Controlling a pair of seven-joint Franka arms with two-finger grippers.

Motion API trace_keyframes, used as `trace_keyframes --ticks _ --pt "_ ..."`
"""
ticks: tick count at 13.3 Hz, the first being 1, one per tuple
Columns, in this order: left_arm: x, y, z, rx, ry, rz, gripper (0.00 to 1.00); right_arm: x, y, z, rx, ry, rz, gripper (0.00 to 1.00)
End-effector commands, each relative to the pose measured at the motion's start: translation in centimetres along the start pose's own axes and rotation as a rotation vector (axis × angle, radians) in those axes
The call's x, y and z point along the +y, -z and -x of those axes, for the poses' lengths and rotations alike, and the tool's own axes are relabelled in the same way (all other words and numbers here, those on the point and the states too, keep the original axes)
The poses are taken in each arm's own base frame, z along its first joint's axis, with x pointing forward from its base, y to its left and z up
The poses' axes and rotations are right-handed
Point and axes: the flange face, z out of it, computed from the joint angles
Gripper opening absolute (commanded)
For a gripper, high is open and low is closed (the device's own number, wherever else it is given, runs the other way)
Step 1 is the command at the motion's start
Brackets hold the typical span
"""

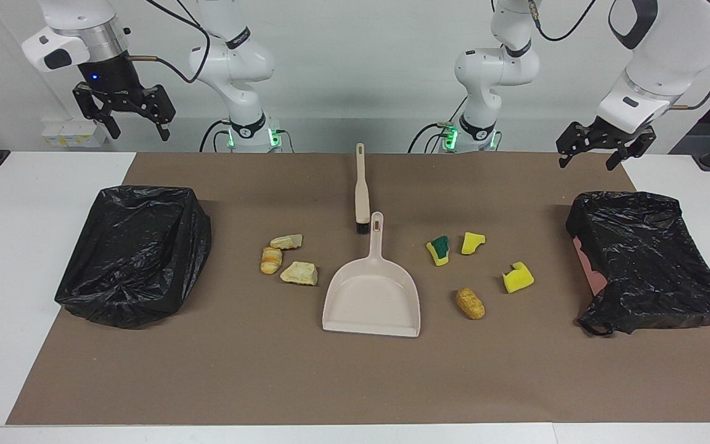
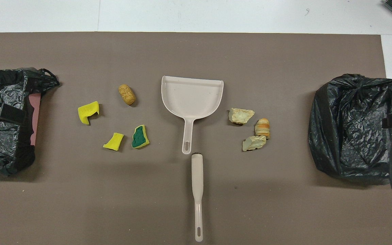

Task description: Sweep and dump trash in bin

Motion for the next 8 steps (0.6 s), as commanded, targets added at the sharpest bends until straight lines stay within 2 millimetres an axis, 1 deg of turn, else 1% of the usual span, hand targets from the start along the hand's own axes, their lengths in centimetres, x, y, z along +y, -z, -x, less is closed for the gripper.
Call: trace_keyframes --ticks 1,4,8 --pt "-0.43 0.94 0.07 0.007 -0.023 -0.003 1.00 -0.02 0.22 0.10 0.003 0.017 0.001 1.00" --pt "-0.73 1.00 0.09 0.013 -0.036 0.000 1.00 -0.02 0.22 0.10 0.003 0.017 0.001 1.00" --pt "-0.61 0.95 0.07 0.024 -0.035 0.009 1.00 -0.02 0.22 0.10 0.003 0.017 0.001 1.00"
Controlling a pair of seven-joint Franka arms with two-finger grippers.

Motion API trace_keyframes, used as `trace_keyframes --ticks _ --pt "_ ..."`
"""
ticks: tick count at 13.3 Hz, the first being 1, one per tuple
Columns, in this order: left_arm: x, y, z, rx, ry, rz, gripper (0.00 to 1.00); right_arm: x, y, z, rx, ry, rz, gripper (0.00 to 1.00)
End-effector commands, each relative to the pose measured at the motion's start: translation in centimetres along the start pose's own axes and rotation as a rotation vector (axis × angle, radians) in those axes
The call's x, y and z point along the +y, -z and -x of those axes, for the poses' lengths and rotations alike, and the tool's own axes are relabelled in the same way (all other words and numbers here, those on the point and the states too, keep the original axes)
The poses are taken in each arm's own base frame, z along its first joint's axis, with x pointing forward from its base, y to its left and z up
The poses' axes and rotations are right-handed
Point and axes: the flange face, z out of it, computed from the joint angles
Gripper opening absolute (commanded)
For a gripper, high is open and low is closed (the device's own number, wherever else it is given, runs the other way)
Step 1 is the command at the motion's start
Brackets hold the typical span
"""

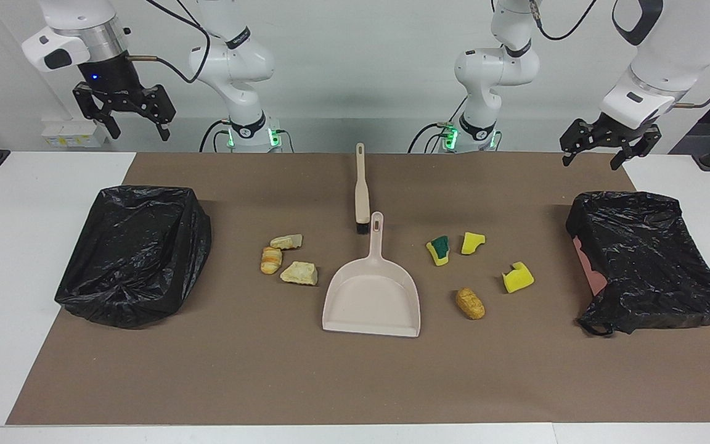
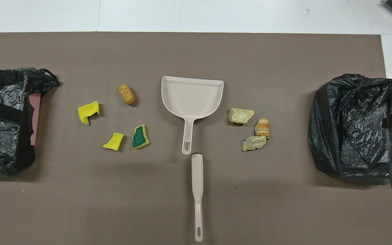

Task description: Sweep and dump trash in bin

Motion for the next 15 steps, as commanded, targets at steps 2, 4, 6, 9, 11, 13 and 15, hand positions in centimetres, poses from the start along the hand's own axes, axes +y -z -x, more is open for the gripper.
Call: trace_keyframes --ticks 2,4,6,9,11,13,15 --pt "-0.4 0.9 0.3 0.020 -0.003 0.006 1.00 0.0 0.2 0.1 0.003 0.017 0.001 1.00" --pt "0.2 1.4 0.2 0.049 -0.013 0.000 1.00 0.0 0.2 0.1 0.003 0.017 0.001 1.00" --pt "0.3 1.6 0.2 0.055 -0.008 0.001 1.00 0.1 0.2 0.1 0.003 0.015 0.001 1.00" --pt "0.0 1.3 0.4 0.064 -0.003 0.038 1.00 0.0 0.2 0.1 0.003 0.017 0.001 1.00" --pt "1.1 -0.1 0.1 0.037 -0.027 0.059 1.00 0.0 0.2 0.1 0.003 0.017 0.001 1.00" --pt "3.2 -2.0 -0.5 0.028 -0.052 0.100 1.00 0.0 0.2 0.1 0.003 0.017 0.001 1.00" --pt "6.4 -3.9 -0.7 0.015 -0.099 0.100 1.00 0.0 0.2 0.1 0.003 0.017 0.001 1.00"
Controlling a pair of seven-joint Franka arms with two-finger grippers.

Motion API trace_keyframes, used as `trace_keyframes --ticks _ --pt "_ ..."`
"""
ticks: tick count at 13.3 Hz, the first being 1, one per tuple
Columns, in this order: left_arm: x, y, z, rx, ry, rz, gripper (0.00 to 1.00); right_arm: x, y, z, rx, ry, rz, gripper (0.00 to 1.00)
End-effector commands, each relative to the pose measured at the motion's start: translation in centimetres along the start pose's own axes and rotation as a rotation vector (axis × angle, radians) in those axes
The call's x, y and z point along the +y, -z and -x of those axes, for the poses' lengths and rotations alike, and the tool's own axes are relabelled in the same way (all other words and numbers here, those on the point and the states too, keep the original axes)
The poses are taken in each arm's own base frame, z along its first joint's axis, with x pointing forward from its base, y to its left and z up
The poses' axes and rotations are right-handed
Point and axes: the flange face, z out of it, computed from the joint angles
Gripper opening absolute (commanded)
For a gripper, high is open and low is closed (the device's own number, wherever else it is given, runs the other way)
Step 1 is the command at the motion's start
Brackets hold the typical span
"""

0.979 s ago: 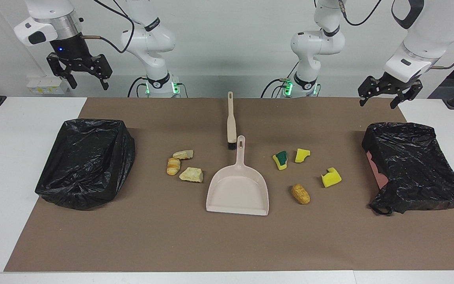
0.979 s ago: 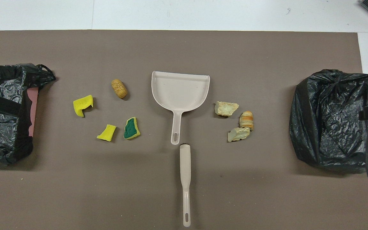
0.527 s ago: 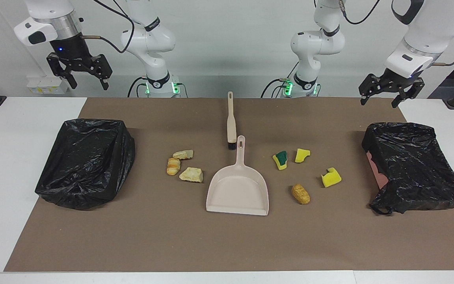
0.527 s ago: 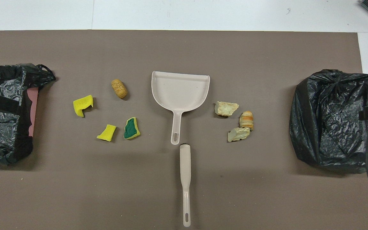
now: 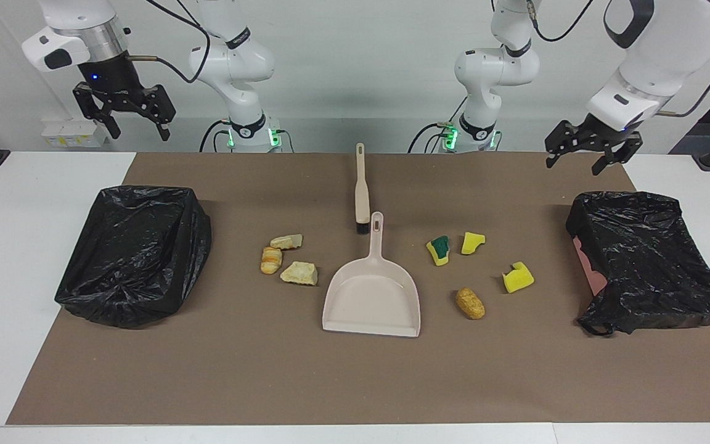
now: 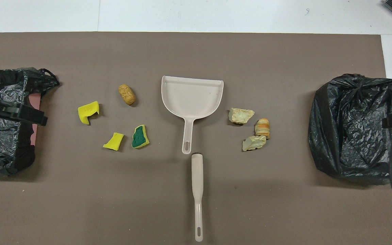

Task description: Sweep and dump trash in bin

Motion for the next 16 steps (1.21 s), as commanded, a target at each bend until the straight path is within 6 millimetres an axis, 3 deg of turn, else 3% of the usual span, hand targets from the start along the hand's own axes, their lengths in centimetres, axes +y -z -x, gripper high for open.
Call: trace_keyframes --ticks 1,3,9,10,13,16 --pt "3.9 -3.0 0.0 -0.002 -0.058 0.013 1.00 0.0 0.2 0.1 0.003 0.017 0.001 1.00" --pt "7.3 -5.2 1.0 0.011 -0.060 0.015 1.00 0.0 0.2 0.1 0.003 0.017 0.001 1.00" --pt "20.3 -11.4 2.7 0.051 -0.007 0.017 1.00 0.0 0.2 0.1 0.003 0.017 0.001 1.00" --pt "22.7 -12.8 3.5 0.049 -0.022 0.016 1.00 0.0 0.2 0.1 0.003 0.017 0.001 1.00" --pt "27.4 -16.3 5.7 0.055 -0.030 0.018 1.00 0.0 0.2 0.1 0.003 0.017 0.001 1.00" --pt "32.3 -21.4 8.8 0.077 -0.035 0.020 1.00 0.0 0.2 0.1 0.003 0.017 0.001 1.00"
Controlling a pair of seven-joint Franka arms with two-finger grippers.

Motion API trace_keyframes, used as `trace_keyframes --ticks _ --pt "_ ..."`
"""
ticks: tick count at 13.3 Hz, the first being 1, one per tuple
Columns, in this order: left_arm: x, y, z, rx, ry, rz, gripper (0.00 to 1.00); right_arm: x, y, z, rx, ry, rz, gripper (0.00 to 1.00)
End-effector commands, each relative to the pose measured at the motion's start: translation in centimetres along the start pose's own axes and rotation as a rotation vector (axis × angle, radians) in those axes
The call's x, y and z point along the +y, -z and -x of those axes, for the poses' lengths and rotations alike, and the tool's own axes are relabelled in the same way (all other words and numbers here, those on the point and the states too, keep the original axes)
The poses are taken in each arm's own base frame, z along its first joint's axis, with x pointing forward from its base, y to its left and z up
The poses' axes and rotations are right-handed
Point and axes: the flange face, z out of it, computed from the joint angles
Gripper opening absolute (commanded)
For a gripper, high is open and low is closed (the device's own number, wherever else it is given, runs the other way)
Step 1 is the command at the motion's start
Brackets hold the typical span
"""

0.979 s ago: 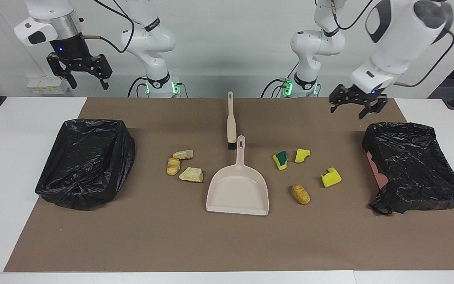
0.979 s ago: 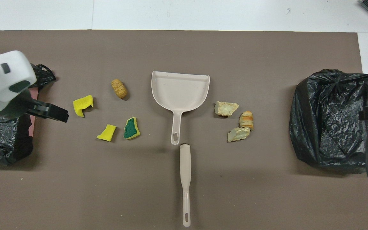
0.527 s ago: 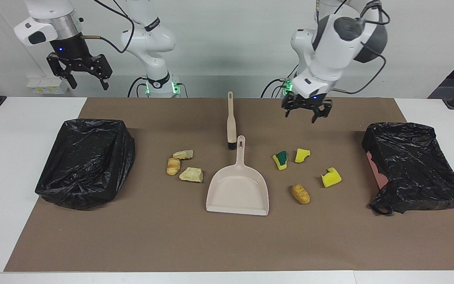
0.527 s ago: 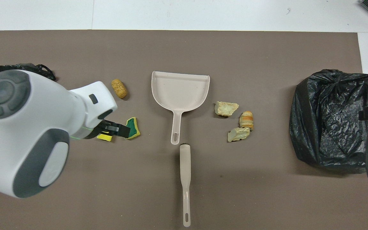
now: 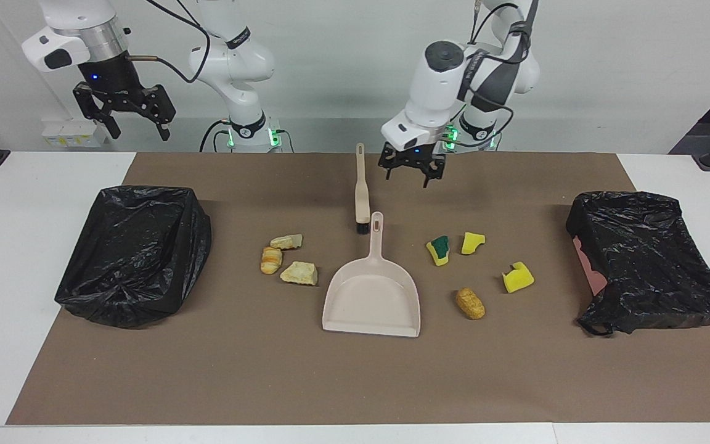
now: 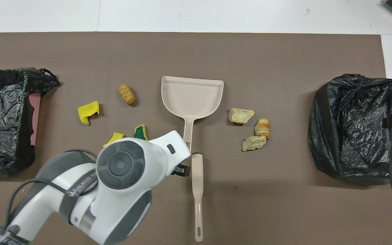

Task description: Sweep and dump trash in bin

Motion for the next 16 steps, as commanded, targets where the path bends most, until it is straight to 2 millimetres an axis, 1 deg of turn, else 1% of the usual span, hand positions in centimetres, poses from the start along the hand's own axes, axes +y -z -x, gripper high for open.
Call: trace_keyframes --ticks 1,2,3,4,6,7,11,16 --pt "2.7 -4.1 3.7 0.027 0.016 0.011 1.00 0.0 0.2 0.1 0.003 0.017 0.001 1.00" --pt "4.2 -5.3 5.1 0.018 -0.009 0.006 1.00 0.0 0.2 0.1 0.003 0.017 0.001 1.00" --pt "5.0 -6.7 5.9 0.006 -0.013 -0.001 1.00 0.0 0.2 0.1 0.003 0.017 0.001 1.00" --pt "6.2 -7.9 7.3 0.000 -0.006 -0.004 1.00 0.0 0.2 0.1 0.003 0.017 0.001 1.00" --pt "7.3 -9.0 8.7 0.003 0.011 -0.002 1.00 0.0 0.2 0.1 0.003 0.017 0.001 1.00" --pt "8.0 -9.9 9.4 -0.010 0.001 -0.012 1.00 0.0 0.2 0.1 0.003 0.017 0.001 1.00" --pt "8.1 -10.3 9.5 -0.017 0.009 -0.017 1.00 0.0 0.2 0.1 0.003 0.017 0.001 1.00" --pt "8.4 -12.7 9.3 -0.029 0.058 -0.031 1.00 0.0 0.2 0.1 0.003 0.017 0.001 1.00"
